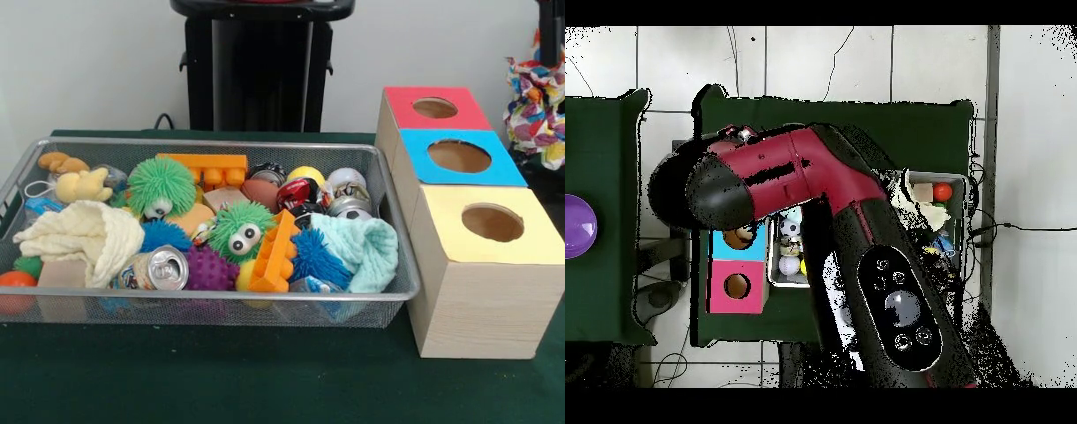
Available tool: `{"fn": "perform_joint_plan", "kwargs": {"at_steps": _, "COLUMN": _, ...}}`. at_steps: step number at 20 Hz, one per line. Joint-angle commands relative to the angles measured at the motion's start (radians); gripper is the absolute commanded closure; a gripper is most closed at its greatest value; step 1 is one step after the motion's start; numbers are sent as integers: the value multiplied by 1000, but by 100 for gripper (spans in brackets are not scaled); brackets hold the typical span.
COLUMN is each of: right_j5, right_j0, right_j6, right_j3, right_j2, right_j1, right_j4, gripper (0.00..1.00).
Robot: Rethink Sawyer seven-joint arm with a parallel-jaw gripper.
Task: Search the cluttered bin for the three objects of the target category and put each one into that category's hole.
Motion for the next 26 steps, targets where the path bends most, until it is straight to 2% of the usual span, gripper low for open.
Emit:
{"fn": "perform_joint_plan", "kwargs": {"at_steps": 1, "right_j5": 151, "right_j0": 6, "right_j6": 180, "right_j3": -117, "right_j2": -139, "right_j1": 69, "right_j4": -3, "gripper": 100}}
{"fn": "perform_joint_plan", "kwargs": {"at_steps": 11, "right_j5": 121, "right_j0": 38, "right_j6": 156, "right_j3": -43, "right_j2": -199, "right_j1": 95, "right_j4": -18, "gripper": 100}}
{"fn": "perform_joint_plan", "kwargs": {"at_steps": 26, "right_j5": -1, "right_j0": 93, "right_j6": 196, "right_j3": -11, "right_j2": -268, "right_j1": 154, "right_j4": 21, "gripper": 100}}
